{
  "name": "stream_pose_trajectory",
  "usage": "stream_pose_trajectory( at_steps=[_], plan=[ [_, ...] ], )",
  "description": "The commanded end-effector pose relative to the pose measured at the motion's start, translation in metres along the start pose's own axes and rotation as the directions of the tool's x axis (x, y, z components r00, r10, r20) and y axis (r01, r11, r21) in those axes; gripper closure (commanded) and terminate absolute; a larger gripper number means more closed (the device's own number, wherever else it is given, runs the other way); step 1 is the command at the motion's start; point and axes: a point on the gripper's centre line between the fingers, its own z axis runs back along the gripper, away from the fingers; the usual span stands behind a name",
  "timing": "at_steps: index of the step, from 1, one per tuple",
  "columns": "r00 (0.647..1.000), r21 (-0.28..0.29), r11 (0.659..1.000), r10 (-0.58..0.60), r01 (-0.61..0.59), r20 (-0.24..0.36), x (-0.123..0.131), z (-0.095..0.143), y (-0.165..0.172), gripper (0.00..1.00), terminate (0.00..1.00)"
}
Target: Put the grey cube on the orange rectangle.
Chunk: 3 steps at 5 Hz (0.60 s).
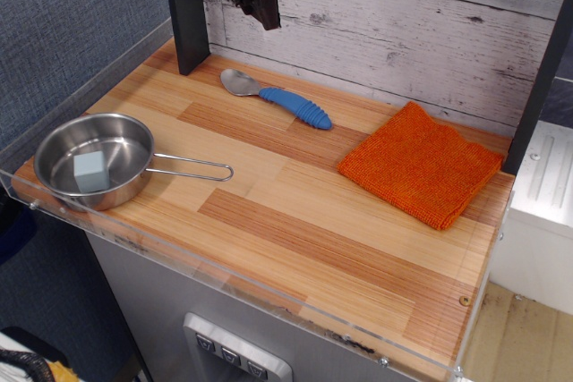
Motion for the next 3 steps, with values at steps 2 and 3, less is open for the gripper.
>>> stream_pose_trajectory(
  at_steps=[2,3],
  plan=[
    [0.994,0.027,0.994,-0.107,0.107,0.012,-0.004,-0.001,0.014,0.00,0.00],
    [0.987,0.001,0.988,-0.152,0.153,0.043,-0.003,0.004,0.025,0.00,0.00]
  ],
)
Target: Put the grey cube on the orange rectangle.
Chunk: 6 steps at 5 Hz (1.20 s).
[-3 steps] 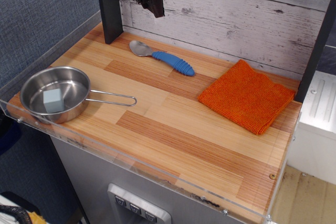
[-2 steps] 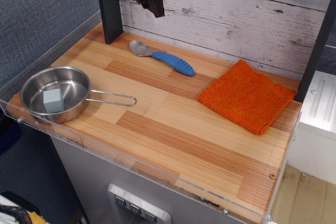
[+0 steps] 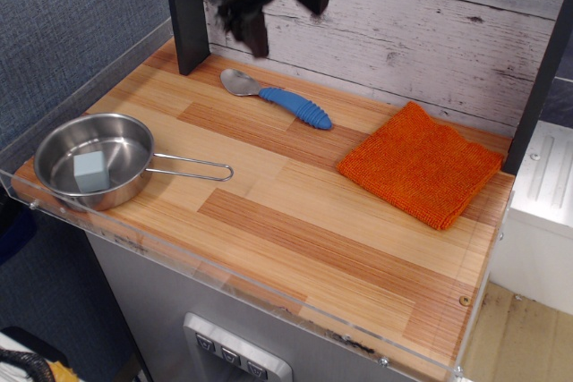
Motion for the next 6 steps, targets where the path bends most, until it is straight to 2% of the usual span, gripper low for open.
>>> stream_pose_trajectory(
  at_steps=[1,2,3,4,6],
  plan=[
    [0.990,-0.070,0.994,-0.081,0.089,0.112,0.011,0.030,0.025,0.00,0.00],
    [0.982,-0.050,0.989,-0.134,0.142,0.134,0.022,0.033,0.048,0.00,0.00],
    [0.977,0.018,0.990,-0.144,0.143,0.159,0.039,0.028,0.077,0.00,0.00],
    [0.977,0.044,0.987,-0.161,0.156,0.141,0.051,0.020,0.098,0.00,0.00],
    [0.976,0.135,0.979,-0.172,0.154,0.135,0.070,0.002,0.135,0.00,0.00]
  ],
)
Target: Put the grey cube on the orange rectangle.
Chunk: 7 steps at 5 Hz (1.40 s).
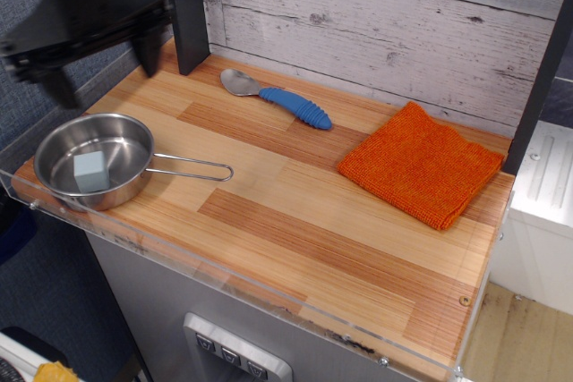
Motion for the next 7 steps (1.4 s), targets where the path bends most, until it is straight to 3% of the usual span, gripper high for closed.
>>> stream_pose_trajectory(
  at_steps=[1,3,7],
  plan=[
    [1.000,0.051,0.998,0.023,-0.023,0.000,0.018,-0.017,0.028,0.00,0.00],
    [0.998,0.105,0.993,0.053,-0.049,-0.038,0.019,-0.046,0.052,0.00,0.00],
    [0.993,0.131,0.990,0.062,-0.048,-0.101,0.024,-0.086,0.055,0.00,0.00]
  ],
)
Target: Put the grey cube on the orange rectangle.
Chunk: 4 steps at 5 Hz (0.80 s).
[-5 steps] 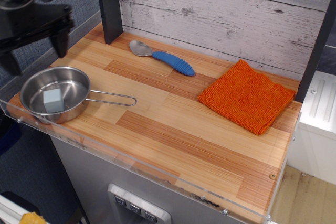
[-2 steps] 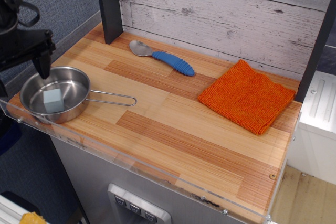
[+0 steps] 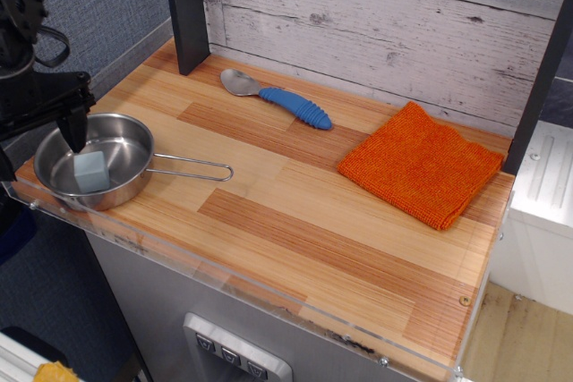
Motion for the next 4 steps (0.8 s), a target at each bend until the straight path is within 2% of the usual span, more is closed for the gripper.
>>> stream_pose_trajectory(
  at_steps=[1,2,4],
  plan=[
    [1.000,-0.013,1.000,-0.001,0.001,0.031,0.020,0.001,-0.016,0.00,0.00],
    [0.999,-0.022,1.000,-0.005,0.006,0.038,0.025,0.000,-0.028,0.00,0.00],
    [0.999,-0.015,0.999,-0.044,0.045,0.024,0.013,-0.012,-0.042,0.00,0.00]
  ],
)
